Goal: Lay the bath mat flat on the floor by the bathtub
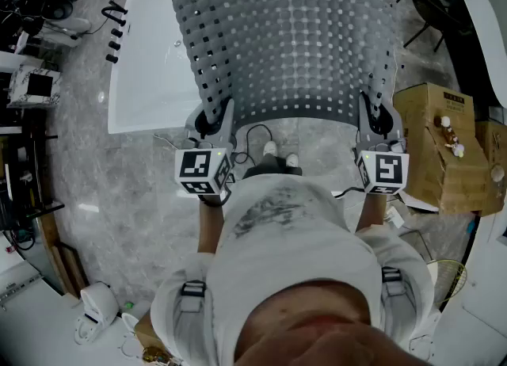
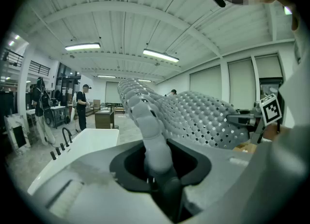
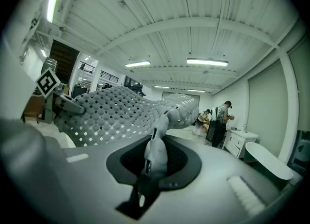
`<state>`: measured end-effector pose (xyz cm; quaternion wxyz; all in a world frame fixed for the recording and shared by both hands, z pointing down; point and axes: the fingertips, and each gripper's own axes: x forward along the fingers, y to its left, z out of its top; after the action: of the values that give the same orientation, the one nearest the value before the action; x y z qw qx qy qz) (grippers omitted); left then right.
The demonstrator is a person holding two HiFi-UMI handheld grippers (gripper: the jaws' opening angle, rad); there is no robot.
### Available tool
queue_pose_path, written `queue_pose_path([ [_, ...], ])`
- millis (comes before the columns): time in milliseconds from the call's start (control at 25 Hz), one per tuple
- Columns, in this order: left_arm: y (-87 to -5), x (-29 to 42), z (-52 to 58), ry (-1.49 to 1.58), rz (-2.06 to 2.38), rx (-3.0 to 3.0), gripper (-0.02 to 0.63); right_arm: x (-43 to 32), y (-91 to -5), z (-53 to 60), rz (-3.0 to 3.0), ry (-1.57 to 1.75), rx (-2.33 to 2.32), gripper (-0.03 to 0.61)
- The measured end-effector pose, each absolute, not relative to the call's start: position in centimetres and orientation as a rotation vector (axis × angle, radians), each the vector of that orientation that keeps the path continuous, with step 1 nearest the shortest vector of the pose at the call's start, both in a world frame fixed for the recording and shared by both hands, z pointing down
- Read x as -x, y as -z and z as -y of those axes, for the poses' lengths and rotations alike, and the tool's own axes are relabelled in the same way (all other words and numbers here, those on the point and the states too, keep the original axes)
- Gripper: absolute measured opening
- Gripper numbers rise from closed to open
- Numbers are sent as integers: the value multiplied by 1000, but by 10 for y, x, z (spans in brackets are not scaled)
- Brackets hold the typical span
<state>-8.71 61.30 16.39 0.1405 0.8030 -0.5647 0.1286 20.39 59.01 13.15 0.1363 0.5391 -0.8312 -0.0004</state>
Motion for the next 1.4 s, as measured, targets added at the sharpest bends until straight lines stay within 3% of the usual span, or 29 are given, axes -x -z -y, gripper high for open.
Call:
queue_pose_path([
  [800, -170, 82, -587, -371, 1655, -2316, 104, -217, -138, -567, 2427, -29, -1567, 54],
  [1400, -195, 115, -458, -377, 1626, -2322, 104, -184, -157, -434, 2400, -21, -1542, 55],
])
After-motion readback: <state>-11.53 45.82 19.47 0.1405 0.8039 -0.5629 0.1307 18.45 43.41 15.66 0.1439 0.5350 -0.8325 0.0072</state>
